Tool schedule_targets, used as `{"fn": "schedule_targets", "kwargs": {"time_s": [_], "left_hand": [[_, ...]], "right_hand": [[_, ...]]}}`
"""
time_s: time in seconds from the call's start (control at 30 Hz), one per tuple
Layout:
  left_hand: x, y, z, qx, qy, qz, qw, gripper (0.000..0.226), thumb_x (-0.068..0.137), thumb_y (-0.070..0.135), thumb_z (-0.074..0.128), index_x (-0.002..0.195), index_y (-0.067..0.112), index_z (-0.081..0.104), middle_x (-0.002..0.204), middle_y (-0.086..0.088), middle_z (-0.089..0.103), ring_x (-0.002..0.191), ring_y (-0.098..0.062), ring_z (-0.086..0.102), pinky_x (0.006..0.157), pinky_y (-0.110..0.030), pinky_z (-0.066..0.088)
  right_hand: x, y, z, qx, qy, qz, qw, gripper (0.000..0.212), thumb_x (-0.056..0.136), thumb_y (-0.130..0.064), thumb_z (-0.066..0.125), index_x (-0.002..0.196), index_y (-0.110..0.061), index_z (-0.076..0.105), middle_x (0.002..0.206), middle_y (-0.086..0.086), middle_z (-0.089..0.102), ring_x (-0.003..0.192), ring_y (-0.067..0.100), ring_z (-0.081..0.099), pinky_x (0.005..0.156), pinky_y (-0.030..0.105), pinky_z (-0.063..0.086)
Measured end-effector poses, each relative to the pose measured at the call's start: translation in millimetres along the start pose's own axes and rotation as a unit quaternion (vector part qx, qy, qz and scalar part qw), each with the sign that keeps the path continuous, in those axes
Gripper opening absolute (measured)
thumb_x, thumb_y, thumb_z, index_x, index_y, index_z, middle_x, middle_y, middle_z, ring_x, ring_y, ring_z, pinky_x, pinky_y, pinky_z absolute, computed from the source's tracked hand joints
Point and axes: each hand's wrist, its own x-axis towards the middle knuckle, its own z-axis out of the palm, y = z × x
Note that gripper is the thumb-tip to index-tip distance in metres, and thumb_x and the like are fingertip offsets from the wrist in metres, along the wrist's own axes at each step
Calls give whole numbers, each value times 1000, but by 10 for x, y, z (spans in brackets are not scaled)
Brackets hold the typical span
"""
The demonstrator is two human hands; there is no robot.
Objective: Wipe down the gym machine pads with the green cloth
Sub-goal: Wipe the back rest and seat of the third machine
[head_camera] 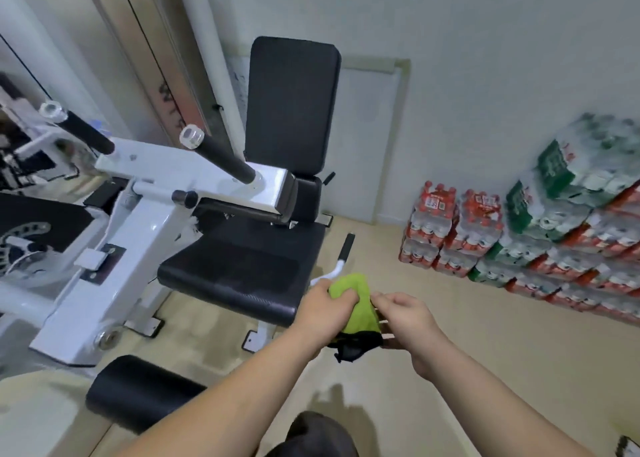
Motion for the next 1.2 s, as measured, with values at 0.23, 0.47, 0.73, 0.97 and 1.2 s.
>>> {"fn": "schedule_targets", "kwargs": {"time_s": [0.23, 0.47, 0.73, 0.97, 1.2], "left_hand": [[1006, 523, 119, -25, 37, -34, 998, 21, 86, 39, 61, 100, 23, 58, 99, 1, 67, 91, -17, 66, 74, -33, 54], [2198, 782, 321, -37, 56, -88, 994, 29, 91, 37, 57, 111, 18, 50, 103, -2, 65, 97, -23, 65, 92, -42, 54], [3155, 1155, 356, -101, 139, -171, 970, 26, 96, 33, 54, 112, 13, 48, 99, -4, 62, 95, -25, 64, 89, -42, 55], [3669, 1450, 455, -167, 193, -231, 939, 32, 91, 40, 51, 113, 16, 51, 105, -4, 64, 98, -24, 64, 93, -42, 55], [4375, 1748, 13, -181, 257, -222, 923, 31, 93, 38, 52, 115, 16, 50, 102, -4, 65, 96, -26, 63, 93, -42, 54]], "right_hand": [[1142, -656, 32, -69, -9, -4, 998, 33, 95, -38, 69, 84, -8, 65, 74, 7, 60, 65, 23, 57, 57, 33, 47], [2404, -1312, 39, -94, -7, -16, 995, 21, 92, -31, 68, 79, -16, 60, 74, 7, 49, 68, 20, 47, 64, 34, 38], [3664, -1901, 126, -162, -95, 6, 982, 22, 94, -34, 66, 85, -16, 58, 79, 10, 55, 70, 23, 52, 64, 36, 44], [4398, -2483, 274, -210, -184, -3, 960, 21, 99, -30, 63, 90, -12, 55, 78, 10, 58, 62, 23, 52, 54, 28, 39], [5058, -3241, 749, -258, -149, -100, 949, 33, 93, -39, 68, 72, -18, 54, 70, 5, 58, 68, 25, 57, 65, 35, 48]]}}
